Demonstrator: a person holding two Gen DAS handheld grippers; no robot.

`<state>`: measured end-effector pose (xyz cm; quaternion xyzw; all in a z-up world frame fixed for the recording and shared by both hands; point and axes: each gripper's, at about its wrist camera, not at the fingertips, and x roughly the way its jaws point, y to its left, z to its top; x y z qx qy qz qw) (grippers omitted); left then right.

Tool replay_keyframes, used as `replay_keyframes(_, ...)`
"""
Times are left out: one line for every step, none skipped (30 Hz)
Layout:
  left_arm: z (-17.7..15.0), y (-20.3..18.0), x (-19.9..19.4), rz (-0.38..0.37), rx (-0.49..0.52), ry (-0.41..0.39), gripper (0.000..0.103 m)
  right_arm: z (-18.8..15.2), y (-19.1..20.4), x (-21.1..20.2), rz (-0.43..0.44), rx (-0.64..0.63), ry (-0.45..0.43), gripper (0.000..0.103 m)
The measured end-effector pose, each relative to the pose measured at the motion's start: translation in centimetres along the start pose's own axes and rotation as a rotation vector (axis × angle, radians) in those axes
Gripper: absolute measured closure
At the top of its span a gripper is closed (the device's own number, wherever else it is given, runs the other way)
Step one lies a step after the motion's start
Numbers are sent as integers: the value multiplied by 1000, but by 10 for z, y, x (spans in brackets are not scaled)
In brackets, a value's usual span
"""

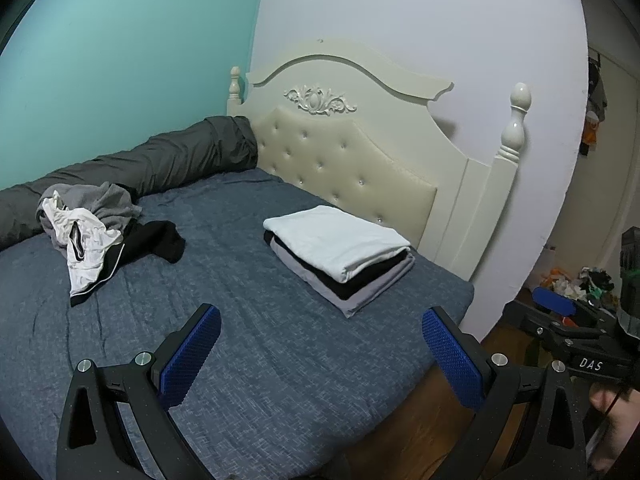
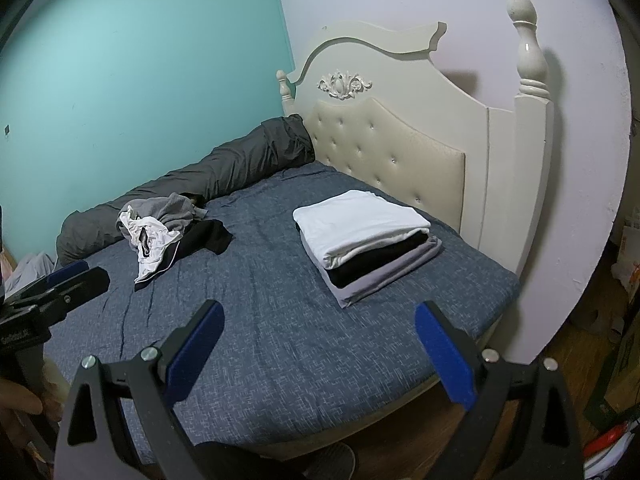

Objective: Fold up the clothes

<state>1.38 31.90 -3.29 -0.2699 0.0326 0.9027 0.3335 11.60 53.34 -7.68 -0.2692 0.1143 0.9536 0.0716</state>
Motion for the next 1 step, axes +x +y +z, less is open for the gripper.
replay_keyframes(0, 0, 0, 1, 0, -1, 1, 0, 0, 0, 0, 0, 1, 6)
